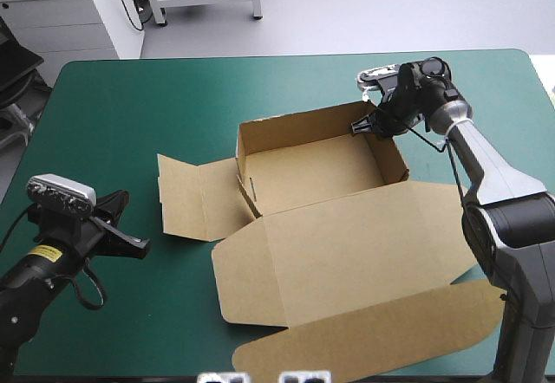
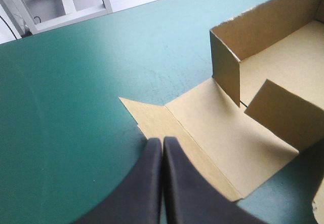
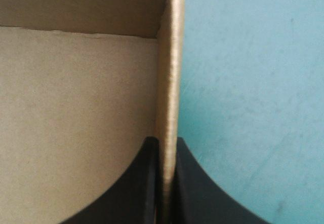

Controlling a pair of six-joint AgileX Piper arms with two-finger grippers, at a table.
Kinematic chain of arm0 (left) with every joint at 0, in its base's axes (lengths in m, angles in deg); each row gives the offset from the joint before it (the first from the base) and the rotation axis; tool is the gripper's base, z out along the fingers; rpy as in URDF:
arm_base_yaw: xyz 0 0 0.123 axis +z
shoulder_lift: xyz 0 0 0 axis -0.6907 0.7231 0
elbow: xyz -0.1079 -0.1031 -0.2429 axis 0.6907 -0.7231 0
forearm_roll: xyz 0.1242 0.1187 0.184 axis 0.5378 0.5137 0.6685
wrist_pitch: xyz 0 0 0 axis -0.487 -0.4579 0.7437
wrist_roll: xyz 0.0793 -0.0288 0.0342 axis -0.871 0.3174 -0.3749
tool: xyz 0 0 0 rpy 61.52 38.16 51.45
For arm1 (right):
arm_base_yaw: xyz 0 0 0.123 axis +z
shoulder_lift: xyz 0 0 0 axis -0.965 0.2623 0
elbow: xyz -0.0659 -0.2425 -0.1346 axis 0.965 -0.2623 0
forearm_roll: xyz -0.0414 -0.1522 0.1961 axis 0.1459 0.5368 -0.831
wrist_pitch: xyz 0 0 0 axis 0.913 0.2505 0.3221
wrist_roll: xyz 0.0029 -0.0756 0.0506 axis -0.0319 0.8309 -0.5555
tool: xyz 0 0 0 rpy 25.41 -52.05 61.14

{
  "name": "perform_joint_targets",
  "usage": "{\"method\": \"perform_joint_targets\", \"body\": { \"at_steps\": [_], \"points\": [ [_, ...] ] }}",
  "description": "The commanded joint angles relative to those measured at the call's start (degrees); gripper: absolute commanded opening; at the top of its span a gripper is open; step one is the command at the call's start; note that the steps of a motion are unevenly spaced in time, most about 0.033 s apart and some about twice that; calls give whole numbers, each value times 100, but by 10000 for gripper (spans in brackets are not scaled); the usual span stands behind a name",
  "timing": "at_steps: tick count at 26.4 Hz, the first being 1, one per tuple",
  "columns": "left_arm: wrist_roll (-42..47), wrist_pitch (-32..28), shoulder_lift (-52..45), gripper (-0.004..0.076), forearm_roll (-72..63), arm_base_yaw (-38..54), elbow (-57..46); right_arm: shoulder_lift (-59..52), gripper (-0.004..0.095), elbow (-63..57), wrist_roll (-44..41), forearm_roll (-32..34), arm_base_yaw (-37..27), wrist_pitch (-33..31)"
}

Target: Fold the box

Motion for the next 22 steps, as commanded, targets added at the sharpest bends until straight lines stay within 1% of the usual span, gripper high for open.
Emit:
{"method": "perform_joint_targets", "body": {
  "at_steps": [1, 2, 3, 4, 6, 7, 9, 10, 12, 13, 15, 16, 22],
  "points": [
    [114, -692, -288, -9, -155, 7, -239, -370, -14, -26, 183, 26, 21, -906],
    [144, -803, -324, -9, -130, 7, -354, -344, -14, -26, 249, 41, 21, -906],
    [144, -1051, -337, -9, -130, 7, -552, -318, -14, -26, 312, 50, 21, -906],
    [144, -1126, -337, -9, -65, 7, -633, -290, -14, -26, 312, 70, 21, -906],
    [329, -1129, -337, -9, 310, 7, -695, -290, -3, -26, 326, 133, 21, -906],
    [507, -1118, -337, -9, 459, 7, -695, -290, 19, -26, 363, 157, 21, -906],
    [628, -1073, -337, -9, 682, 7, -695, -290, 88, 26, 460, 157, 21, -906],
    [771, -1018, -337, -9, 867, 7, -695, -290, 154, 72, 460, 157, 21, -906],
    [1089, -885, -337, -9, 1111, 7, -695, -290, 253, 188, 470, 157, 21, -906],
    [1178, -807, -337, -9, 1198, 7, -695, -290, 322, 266, 470, 157, 21, -906],
    [1217, -729, -337, -9, 1303, 7, -695, -290, 390, 442, 444, 157, 21, -906],
    [1217, -702, -337, -9, 1304, 7, -695, -290, 403, 552, 425, 157, 21, -906],
    [1231, -740, -337, -8, 1304, 7, -695, -580, 404, 1039, 360, 185, 21, -906]
  ]
}}
